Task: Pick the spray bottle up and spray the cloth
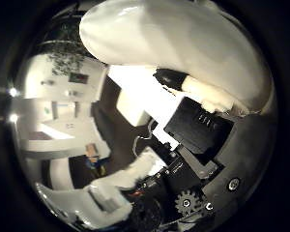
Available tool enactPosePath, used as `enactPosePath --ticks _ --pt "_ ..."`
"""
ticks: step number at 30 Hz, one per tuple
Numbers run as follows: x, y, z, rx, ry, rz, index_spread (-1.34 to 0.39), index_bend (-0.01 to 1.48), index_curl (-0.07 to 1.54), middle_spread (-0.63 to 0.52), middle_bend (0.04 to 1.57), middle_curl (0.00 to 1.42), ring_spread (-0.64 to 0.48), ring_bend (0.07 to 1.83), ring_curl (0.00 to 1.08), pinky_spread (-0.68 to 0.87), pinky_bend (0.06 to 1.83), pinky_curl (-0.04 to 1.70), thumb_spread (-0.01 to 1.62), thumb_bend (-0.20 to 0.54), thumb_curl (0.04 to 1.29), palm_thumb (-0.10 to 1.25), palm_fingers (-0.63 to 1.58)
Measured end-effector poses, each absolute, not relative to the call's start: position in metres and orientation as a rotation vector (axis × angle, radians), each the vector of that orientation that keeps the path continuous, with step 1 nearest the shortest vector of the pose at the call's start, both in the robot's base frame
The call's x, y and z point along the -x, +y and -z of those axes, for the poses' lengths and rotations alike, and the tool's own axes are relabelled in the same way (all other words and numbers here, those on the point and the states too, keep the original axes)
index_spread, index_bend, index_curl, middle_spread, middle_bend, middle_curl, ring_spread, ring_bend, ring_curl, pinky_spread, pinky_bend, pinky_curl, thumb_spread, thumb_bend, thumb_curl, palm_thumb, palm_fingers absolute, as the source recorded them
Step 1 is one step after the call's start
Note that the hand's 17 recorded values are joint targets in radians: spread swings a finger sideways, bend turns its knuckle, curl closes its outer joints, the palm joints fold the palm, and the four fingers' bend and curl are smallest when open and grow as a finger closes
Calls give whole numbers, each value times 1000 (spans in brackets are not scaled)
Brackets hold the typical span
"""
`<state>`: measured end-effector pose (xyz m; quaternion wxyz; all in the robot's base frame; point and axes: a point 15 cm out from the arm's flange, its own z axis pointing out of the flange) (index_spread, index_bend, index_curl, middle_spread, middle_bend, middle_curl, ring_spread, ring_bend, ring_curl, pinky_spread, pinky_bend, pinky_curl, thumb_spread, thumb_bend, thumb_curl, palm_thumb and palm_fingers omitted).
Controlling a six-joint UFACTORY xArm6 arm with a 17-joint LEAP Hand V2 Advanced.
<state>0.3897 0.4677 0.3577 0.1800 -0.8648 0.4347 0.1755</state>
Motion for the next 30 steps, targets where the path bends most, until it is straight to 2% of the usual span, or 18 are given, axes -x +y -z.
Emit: enactPosePath --ticks 4,10,16,19,30 --pt "-391 492 -385 2264 1123 -699 -201 1154 803 -93 1410 633 -194 1423 716 -138 1014 1483 1099 -11 579 1098 1150" --pt "-428 495 -392 2069 976 -797 -208 1150 804 -93 1411 633 -194 1424 715 -137 1019 1484 1096 -11 581 1111 1149" --pt "-445 505 -357 1909 840 -897 -214 1144 809 -93 1409 631 -194 1426 715 -137 1024 1485 1101 -11 590 1110 1147" --pt "-451 510 -319 1845 822 -944 -215 1142 811 -93 1409 630 -194 1426 715 -137 1024 1485 1097 -11 594 1110 1147" --pt "-452 524 -228 1790 826 -1011 -217 1136 817 -92 1413 624 -194 1424 714 -137 1022 1485 1089 -11 620 1102 1150"
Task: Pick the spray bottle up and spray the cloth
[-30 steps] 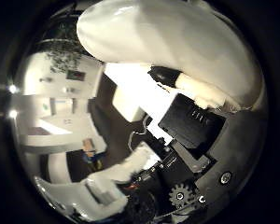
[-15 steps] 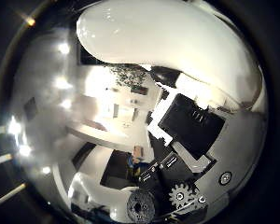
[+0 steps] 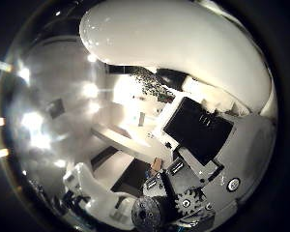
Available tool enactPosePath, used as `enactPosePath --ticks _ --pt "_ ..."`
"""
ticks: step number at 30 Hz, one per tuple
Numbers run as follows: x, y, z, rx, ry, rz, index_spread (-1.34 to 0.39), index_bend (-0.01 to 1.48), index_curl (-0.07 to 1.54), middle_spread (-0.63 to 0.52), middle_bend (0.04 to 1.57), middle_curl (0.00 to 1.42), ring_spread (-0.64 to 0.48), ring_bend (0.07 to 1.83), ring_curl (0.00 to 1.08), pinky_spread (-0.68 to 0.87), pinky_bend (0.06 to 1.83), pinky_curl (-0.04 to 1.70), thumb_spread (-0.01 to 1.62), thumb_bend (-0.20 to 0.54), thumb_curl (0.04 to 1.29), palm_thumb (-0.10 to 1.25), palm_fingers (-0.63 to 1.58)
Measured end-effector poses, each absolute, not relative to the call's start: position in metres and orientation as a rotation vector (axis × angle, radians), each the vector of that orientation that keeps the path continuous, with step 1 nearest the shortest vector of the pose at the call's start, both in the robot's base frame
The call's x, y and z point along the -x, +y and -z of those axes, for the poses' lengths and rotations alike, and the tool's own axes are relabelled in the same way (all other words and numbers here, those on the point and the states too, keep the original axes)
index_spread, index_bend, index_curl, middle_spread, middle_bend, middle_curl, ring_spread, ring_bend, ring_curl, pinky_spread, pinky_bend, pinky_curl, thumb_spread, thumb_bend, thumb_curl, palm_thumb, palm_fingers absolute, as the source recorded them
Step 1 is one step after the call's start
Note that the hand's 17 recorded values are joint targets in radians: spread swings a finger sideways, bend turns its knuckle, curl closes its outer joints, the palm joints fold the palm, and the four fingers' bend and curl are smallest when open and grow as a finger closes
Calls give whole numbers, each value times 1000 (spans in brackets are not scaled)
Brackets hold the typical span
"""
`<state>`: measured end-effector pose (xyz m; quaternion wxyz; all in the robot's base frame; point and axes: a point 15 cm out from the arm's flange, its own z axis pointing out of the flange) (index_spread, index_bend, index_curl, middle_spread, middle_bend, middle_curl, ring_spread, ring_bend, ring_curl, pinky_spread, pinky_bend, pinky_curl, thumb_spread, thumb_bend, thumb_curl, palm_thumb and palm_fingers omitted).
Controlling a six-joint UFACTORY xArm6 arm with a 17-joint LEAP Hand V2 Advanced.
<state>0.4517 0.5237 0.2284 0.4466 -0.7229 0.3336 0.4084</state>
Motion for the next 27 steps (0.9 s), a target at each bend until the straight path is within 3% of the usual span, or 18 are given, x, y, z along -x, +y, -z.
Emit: enactPosePath --ticks 11,27 --pt "-450 534 -165 1822 810 -1027 -218 1133 822 -91 1415 620 -194 1424 715 -136 1021 1486 1084 -13 631 1100 1150" --pt "-394 582 -137 1874 735 -1107 -214 1138 817 -91 1411 617 -189 1429 704 -137 1008 1484 1067 -13 642 1091 1158"
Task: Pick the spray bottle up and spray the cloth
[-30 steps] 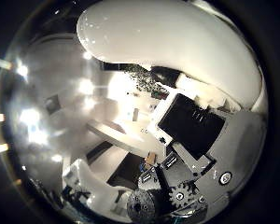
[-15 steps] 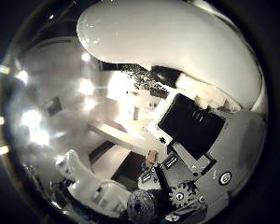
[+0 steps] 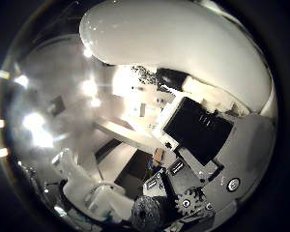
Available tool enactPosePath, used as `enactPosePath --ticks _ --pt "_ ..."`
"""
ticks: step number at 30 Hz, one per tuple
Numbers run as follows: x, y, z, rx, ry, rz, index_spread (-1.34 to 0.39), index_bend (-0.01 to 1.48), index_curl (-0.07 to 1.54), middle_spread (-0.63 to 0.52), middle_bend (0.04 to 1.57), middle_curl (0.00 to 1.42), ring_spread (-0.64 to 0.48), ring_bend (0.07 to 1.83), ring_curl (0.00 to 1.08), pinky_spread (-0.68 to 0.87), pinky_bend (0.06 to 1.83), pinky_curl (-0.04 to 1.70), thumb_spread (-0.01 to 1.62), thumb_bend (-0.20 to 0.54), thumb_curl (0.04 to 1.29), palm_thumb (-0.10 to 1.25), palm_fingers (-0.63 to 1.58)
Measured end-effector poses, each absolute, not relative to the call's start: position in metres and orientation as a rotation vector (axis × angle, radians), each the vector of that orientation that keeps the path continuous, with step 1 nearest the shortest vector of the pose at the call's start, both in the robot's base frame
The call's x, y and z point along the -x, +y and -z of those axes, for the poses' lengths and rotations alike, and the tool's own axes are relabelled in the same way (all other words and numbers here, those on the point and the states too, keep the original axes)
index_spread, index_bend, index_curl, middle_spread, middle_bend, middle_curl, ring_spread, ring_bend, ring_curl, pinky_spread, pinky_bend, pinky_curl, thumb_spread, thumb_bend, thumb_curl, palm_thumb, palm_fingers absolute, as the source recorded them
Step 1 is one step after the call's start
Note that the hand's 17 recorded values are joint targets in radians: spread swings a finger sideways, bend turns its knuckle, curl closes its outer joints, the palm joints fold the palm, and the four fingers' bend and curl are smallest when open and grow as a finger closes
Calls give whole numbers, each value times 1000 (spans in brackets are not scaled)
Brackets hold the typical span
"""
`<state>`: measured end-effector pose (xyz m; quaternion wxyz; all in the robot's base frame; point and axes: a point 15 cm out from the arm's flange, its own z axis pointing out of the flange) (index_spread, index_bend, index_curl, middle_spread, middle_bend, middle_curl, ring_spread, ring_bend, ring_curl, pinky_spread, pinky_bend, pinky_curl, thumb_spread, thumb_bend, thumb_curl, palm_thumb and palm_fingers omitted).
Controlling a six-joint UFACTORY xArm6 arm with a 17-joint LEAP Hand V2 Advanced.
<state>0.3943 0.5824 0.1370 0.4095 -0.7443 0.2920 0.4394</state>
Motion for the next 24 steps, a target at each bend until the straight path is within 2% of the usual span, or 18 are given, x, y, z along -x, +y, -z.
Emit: enactPosePath --ticks 16,24 --pt "-390 579 -104 1888 774 -1129 -206 1139 816 -91 1418 618 -191 1416 705 -140 1003 1466 1072 -17 636 1041 1147" --pt "-394 574 -97 1886 790 -1126 -212 1031 782 -70 1345 589 -177 1337 654 -192 951 1269 1028 -29 599 937 1160"
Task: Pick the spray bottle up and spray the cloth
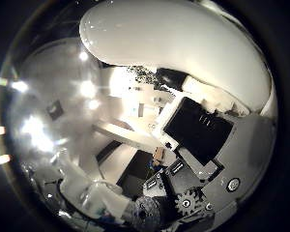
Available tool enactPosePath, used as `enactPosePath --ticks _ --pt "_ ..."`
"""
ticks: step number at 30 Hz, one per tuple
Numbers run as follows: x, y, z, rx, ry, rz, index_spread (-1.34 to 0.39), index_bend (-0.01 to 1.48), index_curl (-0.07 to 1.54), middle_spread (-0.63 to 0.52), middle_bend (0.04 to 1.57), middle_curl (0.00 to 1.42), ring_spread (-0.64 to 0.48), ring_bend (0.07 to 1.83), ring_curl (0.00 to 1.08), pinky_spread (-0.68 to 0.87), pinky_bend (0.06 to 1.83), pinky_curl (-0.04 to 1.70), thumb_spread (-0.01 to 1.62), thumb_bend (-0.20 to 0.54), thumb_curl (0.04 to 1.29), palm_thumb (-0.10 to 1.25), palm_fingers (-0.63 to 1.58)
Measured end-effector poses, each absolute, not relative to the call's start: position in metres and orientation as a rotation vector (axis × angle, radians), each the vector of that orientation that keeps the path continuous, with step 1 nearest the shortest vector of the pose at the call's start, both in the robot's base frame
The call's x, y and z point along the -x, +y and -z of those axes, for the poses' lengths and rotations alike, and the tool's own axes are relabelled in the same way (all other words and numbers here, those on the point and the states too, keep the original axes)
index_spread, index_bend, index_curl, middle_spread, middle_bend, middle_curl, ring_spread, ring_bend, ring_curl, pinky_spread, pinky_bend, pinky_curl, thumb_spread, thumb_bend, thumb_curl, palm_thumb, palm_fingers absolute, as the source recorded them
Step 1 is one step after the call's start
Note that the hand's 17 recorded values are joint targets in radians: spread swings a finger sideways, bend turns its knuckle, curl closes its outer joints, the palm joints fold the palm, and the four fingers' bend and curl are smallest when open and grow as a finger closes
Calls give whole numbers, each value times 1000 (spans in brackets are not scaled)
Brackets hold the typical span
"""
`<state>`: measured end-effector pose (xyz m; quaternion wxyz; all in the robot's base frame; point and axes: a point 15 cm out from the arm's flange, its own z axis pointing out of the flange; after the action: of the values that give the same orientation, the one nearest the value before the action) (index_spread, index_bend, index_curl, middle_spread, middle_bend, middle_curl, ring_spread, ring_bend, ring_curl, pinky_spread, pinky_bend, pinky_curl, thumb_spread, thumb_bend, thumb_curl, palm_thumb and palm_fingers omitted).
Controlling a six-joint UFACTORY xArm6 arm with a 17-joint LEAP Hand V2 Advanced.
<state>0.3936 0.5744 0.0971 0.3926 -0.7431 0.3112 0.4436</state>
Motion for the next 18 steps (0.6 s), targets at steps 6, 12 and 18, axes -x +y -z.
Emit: enactPosePath --ticks 6,12,18 --pt "-396 573 -97 1888 778 -1116 -252 778 750 -77 1238 556 -176 1278 599 -285 951 1064 946 -31 578 858 1085" --pt "-397 571 -98 1887 776 -1115 -327 351 707 -99 983 509 -192 1216 548 -422 973 896 908 -26 564 840 867" --pt "-396 571 -98 1892 772 -1116 -427 208 647 -118 758 463 -187 1103 498 -417 935 827 963 -27 534 824 587"
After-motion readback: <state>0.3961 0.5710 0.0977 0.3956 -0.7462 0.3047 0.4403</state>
